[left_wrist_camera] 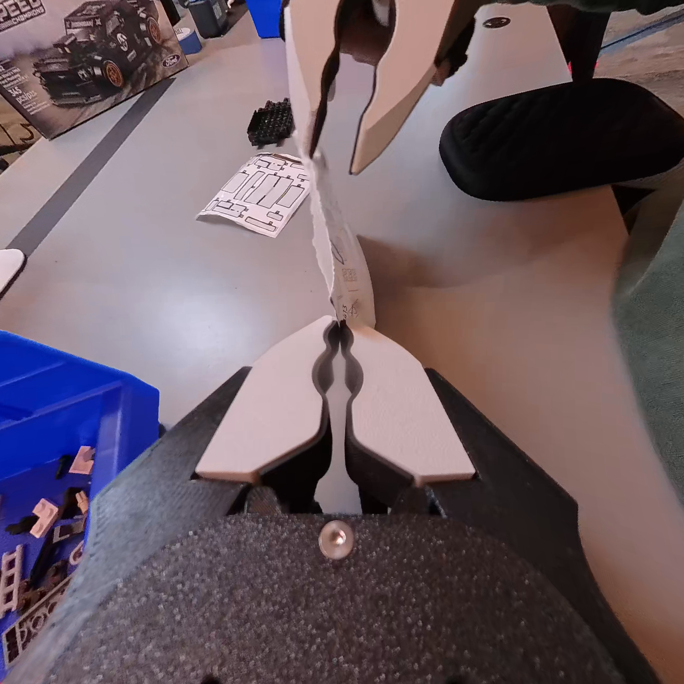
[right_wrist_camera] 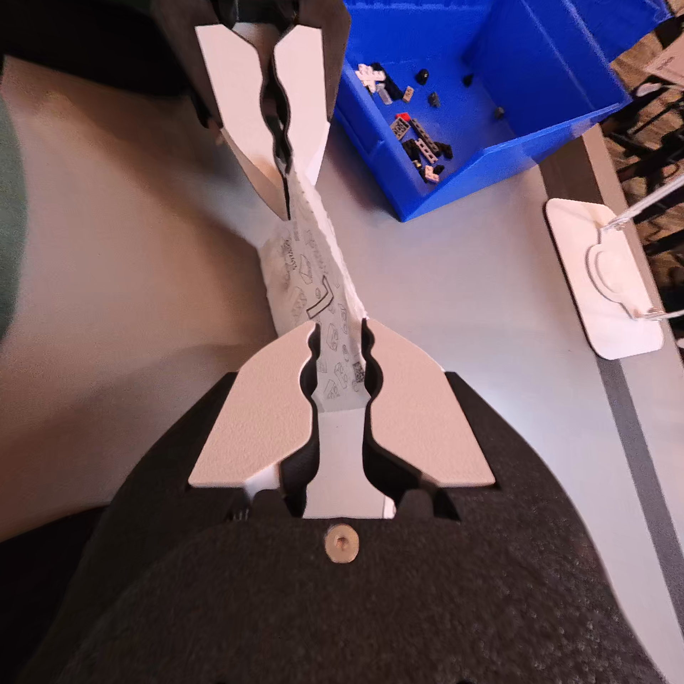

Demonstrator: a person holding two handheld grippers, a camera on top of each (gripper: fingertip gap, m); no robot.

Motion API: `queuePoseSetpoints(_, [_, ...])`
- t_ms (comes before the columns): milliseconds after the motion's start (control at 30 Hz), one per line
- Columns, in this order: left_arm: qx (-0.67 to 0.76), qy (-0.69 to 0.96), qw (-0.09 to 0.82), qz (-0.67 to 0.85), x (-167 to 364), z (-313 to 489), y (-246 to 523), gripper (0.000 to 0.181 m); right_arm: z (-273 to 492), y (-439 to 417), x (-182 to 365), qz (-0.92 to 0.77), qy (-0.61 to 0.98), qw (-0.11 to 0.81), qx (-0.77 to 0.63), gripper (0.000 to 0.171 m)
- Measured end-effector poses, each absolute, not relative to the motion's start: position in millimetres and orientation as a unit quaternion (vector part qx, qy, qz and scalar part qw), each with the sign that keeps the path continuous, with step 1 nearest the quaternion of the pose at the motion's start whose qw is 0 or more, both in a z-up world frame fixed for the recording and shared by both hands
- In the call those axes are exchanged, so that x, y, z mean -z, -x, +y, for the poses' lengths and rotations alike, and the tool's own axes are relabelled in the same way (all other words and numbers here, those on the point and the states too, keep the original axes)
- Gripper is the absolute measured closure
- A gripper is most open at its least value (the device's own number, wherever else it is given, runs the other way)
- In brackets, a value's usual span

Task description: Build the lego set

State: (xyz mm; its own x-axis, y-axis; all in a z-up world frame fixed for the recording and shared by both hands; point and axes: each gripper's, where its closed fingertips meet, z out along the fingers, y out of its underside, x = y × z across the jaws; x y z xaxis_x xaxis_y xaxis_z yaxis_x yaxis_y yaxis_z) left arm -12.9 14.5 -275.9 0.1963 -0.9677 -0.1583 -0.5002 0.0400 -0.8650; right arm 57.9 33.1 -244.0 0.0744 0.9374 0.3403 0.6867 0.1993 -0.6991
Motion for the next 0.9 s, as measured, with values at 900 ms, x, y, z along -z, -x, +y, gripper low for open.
queuePoseSetpoints(900, [0.286, 0.606, 0.423, 0.610, 278, -8, 3, 0.181, 28, -53, 260, -0.750, 0.573, 0.325, -0.056, 0.161])
